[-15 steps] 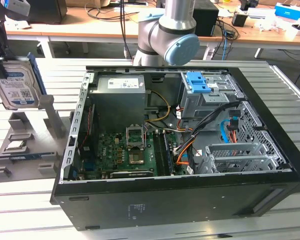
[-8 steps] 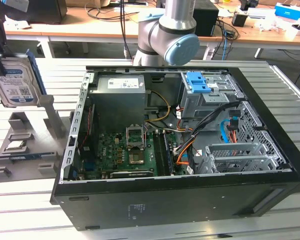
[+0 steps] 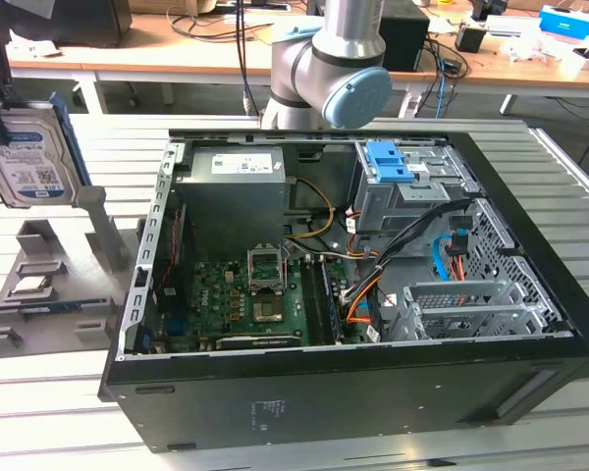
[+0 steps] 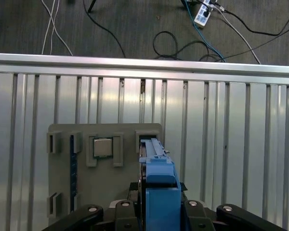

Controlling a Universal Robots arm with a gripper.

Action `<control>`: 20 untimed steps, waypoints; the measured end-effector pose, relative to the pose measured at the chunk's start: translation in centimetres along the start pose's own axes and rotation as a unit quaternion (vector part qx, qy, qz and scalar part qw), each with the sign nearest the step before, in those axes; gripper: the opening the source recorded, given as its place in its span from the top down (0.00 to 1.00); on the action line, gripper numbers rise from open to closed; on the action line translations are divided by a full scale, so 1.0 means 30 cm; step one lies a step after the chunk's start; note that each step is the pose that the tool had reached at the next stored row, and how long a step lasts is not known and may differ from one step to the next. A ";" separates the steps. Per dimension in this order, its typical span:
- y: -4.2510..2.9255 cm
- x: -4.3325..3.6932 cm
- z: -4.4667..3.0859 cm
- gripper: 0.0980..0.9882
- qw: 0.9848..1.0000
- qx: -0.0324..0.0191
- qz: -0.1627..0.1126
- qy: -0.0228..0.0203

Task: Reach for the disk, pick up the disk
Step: 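Pick up the disk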

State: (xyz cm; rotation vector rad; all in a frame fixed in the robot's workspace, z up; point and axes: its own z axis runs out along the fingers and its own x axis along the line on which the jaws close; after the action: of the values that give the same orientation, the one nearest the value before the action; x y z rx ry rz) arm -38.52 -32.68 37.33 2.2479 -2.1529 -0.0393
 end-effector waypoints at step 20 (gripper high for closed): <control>0.002 0.000 -0.072 0.70 1.000 0.000 0.000 0.000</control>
State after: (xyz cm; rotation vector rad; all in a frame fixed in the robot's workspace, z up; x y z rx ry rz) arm -38.51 -32.68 39.49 2.2478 -2.1529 -0.0393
